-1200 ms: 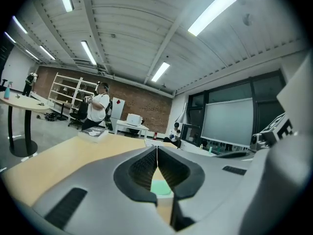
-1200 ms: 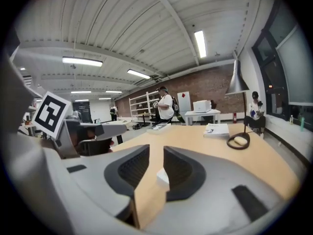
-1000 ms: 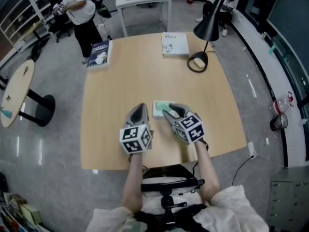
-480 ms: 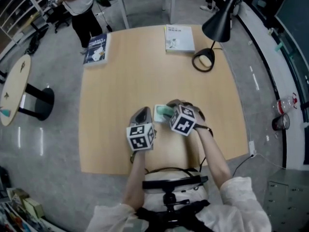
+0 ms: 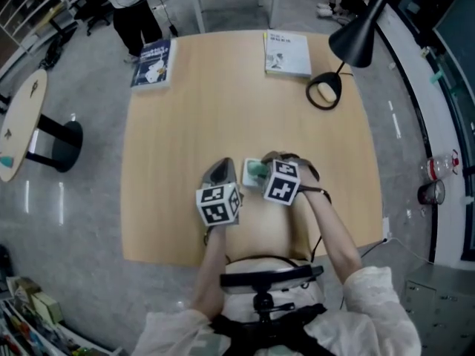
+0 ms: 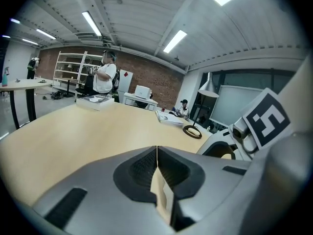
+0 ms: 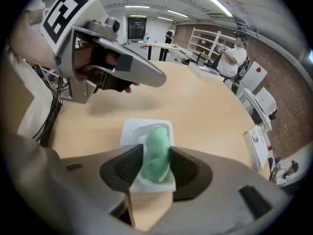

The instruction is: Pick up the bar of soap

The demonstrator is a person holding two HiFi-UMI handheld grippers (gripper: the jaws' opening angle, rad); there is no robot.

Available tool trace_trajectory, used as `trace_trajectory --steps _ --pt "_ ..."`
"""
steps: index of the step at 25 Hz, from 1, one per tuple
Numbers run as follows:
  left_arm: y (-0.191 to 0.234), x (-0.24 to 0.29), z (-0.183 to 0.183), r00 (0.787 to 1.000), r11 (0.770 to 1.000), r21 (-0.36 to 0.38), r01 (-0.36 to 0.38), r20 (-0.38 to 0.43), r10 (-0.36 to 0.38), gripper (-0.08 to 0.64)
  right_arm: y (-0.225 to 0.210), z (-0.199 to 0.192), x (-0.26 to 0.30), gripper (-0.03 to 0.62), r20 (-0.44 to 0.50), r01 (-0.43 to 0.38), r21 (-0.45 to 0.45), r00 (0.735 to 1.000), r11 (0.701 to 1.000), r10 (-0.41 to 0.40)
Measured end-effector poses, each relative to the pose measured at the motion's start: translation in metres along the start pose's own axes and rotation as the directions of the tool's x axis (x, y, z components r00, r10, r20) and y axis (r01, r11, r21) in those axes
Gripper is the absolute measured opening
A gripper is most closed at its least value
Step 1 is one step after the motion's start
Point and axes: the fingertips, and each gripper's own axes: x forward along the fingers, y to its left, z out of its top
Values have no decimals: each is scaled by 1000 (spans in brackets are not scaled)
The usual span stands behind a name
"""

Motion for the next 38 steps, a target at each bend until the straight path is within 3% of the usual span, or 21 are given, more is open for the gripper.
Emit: trace_trajectory --steps 6,18,22,24,32,38 --pt "-12 7 -10 999 999 49 21 -33 -20 15 3 1 -4 120 -30 95 -115 995 989 -99" --pt "-9 4 -9 1000 999 38 6 -22 -5 15 21 1 -16 120 -2 17 -42 1000 999 -17" --pt "-11 3 -9 1000 999 42 11 -24 -10 15 8 0 -11 120 -18 87 -50 996 995 -88" --pt "-11 2 -11 1000 999 42 11 -27 -10 15 8 -1 -7 120 -36 86 -62 995 994 -88" --pt "2 3 -10 1000 1000 1 -2 -18 2 15 3 1 12 120 -74 190 -175 976 966 -205" --pt "-5 5 -13 999 1000 12 26 -35 -26 15 -3 2 22 115 -99 177 -167 976 970 -195"
